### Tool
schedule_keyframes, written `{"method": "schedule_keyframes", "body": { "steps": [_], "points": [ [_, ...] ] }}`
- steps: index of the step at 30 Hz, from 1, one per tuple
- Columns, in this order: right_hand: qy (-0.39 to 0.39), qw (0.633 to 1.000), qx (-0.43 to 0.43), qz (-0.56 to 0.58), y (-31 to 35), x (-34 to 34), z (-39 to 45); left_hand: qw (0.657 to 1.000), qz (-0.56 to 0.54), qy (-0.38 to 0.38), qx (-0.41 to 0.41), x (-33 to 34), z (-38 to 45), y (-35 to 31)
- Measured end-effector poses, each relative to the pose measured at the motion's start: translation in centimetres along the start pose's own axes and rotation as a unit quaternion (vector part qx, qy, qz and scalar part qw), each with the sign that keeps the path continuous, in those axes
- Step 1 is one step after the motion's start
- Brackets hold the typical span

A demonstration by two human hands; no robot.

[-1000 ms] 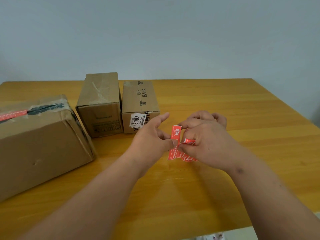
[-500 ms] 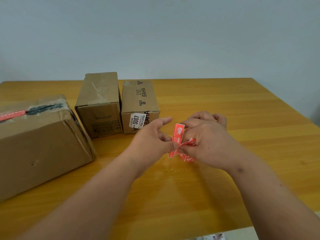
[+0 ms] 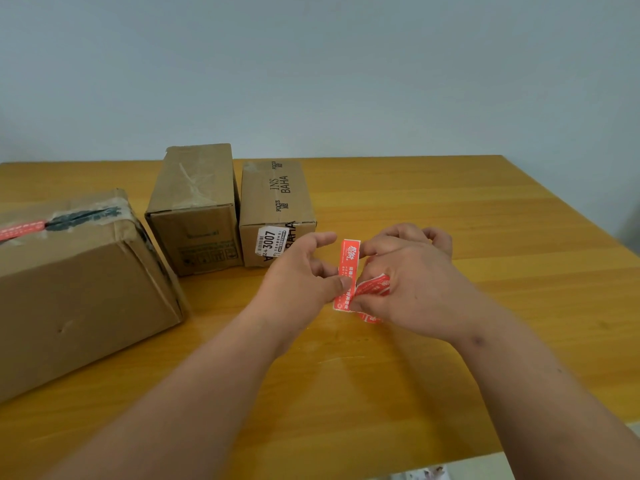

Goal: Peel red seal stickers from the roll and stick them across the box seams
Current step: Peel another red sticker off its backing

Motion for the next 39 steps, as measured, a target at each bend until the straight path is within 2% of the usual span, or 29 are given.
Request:
{"method": "schedule_keyframes", "body": {
  "steps": [6,9,18,35,39],
  "points": [
    [0.004,1.0,-0.007,-0.03,-0.2,0.2,0.0,0.997,0.072,0.033,-0.006,0.3,-0.3,-0.1],
    [-0.016,0.999,-0.019,-0.032,-0.1,0.4,0.0,0.996,0.089,0.022,-0.007,0.4,-0.3,-0.1],
    [-0.037,0.999,-0.027,-0.014,-0.4,0.2,-0.2,1.0,0.002,-0.015,-0.027,0.0,0.0,0.6],
    [-0.051,0.998,-0.015,0.028,-1.0,0.0,-0.5,0.995,0.025,-0.093,-0.026,-1.6,0.6,1.1],
    [-0.062,0.998,-0.014,-0.002,-0.5,-0.5,-0.3,0.996,0.012,-0.074,-0.047,-2.1,0.5,1.3]
  ]
}}
Point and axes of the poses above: each hand's wrist, its own z-axis towards the middle knuckle, its own x-axis out of the palm, y = z × x, the point moved 5 cm from there along z, towards the middle knuckle, and after that the axes turned 2 degrees about -z, right-handed, at the moved point
